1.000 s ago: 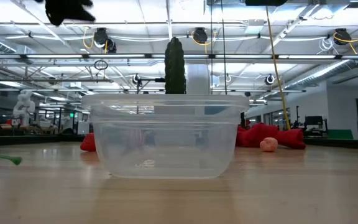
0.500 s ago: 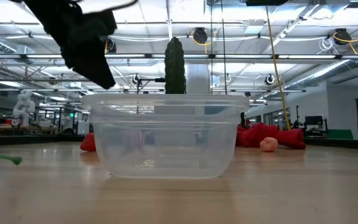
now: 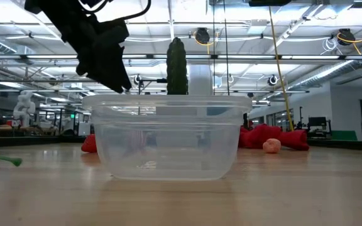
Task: Pick and placing Produce into tupperware
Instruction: Put the onion into the transparent container
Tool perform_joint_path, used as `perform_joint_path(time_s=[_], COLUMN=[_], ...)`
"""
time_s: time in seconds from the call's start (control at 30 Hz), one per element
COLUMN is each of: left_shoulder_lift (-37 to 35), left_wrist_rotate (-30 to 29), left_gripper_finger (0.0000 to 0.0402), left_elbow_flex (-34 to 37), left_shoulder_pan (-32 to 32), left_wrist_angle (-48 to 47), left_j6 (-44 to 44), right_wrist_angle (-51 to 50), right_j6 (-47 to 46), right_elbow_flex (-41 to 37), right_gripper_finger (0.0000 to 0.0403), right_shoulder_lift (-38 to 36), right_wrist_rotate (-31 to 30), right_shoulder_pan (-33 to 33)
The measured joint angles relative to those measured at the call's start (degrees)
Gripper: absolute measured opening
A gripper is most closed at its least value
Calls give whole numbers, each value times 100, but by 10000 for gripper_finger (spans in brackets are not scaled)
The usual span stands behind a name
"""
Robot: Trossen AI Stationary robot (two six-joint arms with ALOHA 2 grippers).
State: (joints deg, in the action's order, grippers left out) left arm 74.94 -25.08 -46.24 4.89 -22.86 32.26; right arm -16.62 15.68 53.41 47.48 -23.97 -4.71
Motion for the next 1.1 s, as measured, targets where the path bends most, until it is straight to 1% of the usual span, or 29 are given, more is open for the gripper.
perform_joint_path(time_s=[0.07,0.13,0.3,0.4,0.5,0.6,0.87,1.0,1.1], left_shoulder_lift=[0,0,-2,-1,7,63,59,154,338], left_wrist_rotate=[274,403,428,441,582,618,406,402,417], left_gripper_finger=[212,212,212,212,215,234,310,329,335], left_elbow_flex=[0,0,0,0,0,2,2,0,9], left_shoulder_pan=[-44,-48,-83,-140,-196,-231,-319,-451,-540], left_wrist_angle=[4,81,384,386,393,371,343,329,196], left_j6=[-221,-511,-667,-846,-957,-998,-1117,-1090,-1113], right_wrist_angle=[-66,-174,-411,-511,-524,-525,-516,-516,-543], right_j6=[-1,-42,-208,-212,-181,-140,-129,-137,-139], right_elbow_flex=[0,0,0,0,0,0,0,0,0], right_gripper_finger=[219,219,219,219,219,219,219,219,219], right_shoulder_lift=[0,0,1,2,0,2,0,0,1], right_wrist_rotate=[2,4,4,4,4,4,4,4,4], right_shoulder_pan=[0,0,0,0,0,0,0,0,0])
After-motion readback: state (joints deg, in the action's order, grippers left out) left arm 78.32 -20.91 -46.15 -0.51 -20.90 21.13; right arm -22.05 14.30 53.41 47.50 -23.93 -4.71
